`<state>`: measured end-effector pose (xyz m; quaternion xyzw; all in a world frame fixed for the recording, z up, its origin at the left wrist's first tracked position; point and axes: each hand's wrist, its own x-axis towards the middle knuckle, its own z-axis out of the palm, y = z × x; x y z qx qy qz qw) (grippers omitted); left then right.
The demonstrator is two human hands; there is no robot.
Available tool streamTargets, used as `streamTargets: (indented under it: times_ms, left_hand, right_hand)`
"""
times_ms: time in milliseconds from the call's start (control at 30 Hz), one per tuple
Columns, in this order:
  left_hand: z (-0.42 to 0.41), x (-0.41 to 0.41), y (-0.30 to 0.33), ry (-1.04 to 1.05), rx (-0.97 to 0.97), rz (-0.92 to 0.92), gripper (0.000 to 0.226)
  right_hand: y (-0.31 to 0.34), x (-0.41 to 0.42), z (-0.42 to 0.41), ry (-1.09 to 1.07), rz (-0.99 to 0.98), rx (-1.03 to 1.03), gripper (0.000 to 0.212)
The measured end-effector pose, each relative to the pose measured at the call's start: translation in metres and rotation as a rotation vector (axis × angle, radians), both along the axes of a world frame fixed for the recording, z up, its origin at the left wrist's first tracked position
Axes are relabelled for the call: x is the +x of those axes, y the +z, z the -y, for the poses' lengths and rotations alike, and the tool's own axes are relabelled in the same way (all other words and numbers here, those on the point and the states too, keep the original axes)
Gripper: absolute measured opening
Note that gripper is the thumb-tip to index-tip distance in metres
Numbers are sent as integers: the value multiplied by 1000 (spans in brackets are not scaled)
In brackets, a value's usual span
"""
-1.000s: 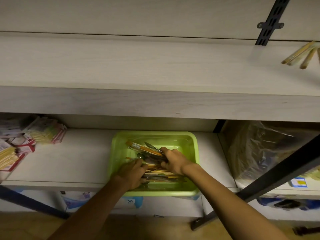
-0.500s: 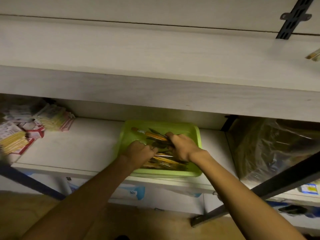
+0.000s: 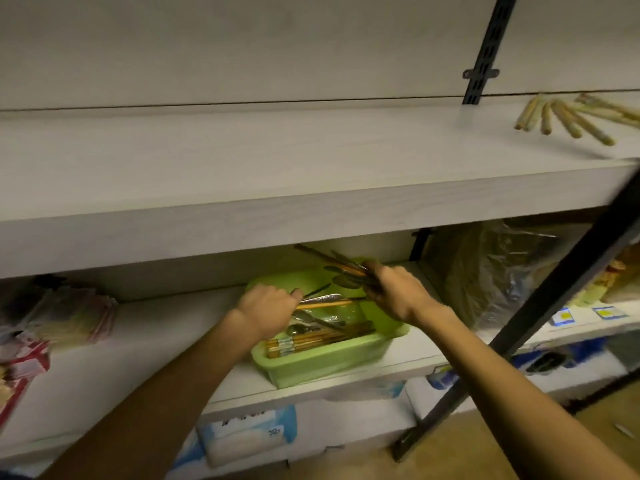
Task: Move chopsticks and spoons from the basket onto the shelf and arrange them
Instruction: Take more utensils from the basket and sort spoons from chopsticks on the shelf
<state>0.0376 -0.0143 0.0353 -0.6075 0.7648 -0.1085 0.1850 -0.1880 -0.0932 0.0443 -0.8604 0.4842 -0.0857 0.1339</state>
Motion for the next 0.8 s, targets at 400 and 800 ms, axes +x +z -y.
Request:
streamTargets:
  times_ms: [400,800]
  left_hand:
    - [-24,45,3,110,-11,-125,36]
    - [-22,58,1,266,83,-422,31]
  right_hand:
    - [-1,14,-36,-208,152,34,35]
    - [-1,29,-35,-215,203,48,35]
